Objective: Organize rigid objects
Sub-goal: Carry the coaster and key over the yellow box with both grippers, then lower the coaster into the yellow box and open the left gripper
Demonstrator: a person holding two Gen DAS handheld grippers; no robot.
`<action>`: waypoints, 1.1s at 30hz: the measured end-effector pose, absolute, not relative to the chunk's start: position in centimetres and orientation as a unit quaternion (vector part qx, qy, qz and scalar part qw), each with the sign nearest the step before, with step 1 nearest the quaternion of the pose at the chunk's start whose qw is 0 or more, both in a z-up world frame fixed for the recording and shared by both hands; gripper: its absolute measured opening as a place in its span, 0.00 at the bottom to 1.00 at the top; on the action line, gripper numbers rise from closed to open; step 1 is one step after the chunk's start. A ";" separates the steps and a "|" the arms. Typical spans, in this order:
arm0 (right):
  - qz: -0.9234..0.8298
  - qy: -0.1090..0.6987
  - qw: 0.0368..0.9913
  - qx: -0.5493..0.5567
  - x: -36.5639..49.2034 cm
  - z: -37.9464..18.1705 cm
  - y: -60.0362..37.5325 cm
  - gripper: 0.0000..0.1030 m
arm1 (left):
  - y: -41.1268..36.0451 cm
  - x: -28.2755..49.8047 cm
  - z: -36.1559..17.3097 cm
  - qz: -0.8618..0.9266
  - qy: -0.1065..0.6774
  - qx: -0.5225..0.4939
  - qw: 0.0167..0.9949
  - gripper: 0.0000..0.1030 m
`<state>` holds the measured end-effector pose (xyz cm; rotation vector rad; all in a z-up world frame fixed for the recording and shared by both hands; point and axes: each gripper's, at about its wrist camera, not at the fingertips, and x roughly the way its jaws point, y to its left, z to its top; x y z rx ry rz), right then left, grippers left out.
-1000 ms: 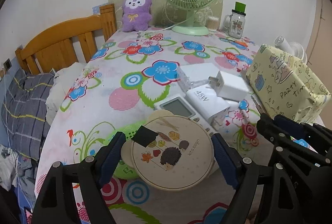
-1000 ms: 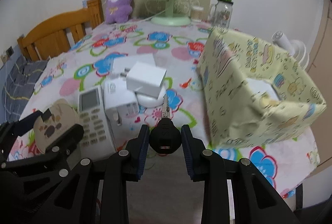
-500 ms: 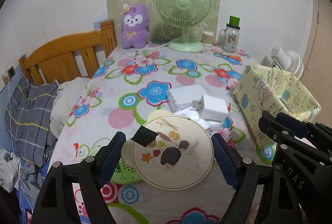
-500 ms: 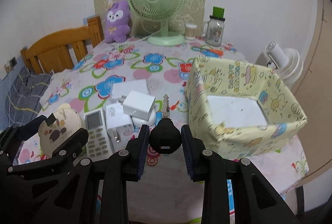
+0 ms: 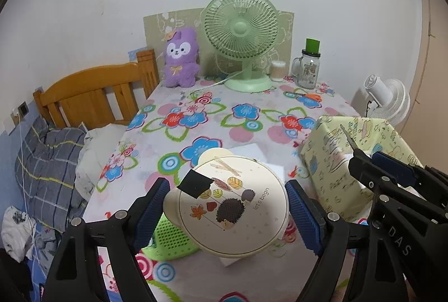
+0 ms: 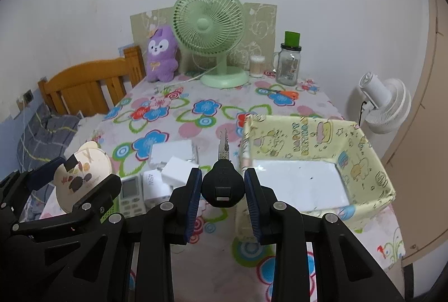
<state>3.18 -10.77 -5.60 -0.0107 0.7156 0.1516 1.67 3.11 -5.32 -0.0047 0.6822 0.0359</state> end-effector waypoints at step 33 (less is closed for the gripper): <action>0.036 0.355 0.934 0.017 8.9 -4.9 -25.1 0.33 | -10.4 8.2 -4.7 -0.032 0.333 0.008 0.942 0.83</action>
